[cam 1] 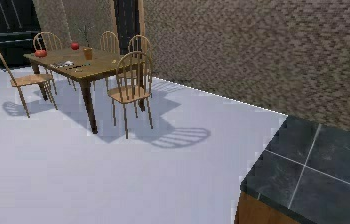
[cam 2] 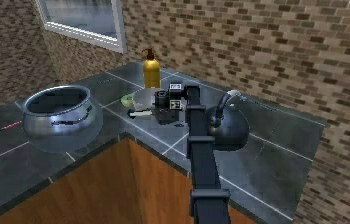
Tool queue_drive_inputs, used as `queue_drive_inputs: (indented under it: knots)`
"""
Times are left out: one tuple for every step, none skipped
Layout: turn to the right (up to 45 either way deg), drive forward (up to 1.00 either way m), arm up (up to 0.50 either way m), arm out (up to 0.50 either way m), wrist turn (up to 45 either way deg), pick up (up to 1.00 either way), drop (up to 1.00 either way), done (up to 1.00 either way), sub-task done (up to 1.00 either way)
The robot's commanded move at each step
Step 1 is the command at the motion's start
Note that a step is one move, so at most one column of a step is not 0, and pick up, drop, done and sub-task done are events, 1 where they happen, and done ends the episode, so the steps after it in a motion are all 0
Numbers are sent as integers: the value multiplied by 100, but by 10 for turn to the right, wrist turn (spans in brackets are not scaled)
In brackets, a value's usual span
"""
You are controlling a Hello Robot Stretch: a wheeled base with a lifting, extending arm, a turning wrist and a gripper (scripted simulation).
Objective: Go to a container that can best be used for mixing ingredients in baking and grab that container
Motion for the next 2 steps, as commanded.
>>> queue_drive_inputs:
  knots:
    - [0,0,10,0,0,0,0,0,0]
    - [0,0,0,0,0,0,0,100,0]
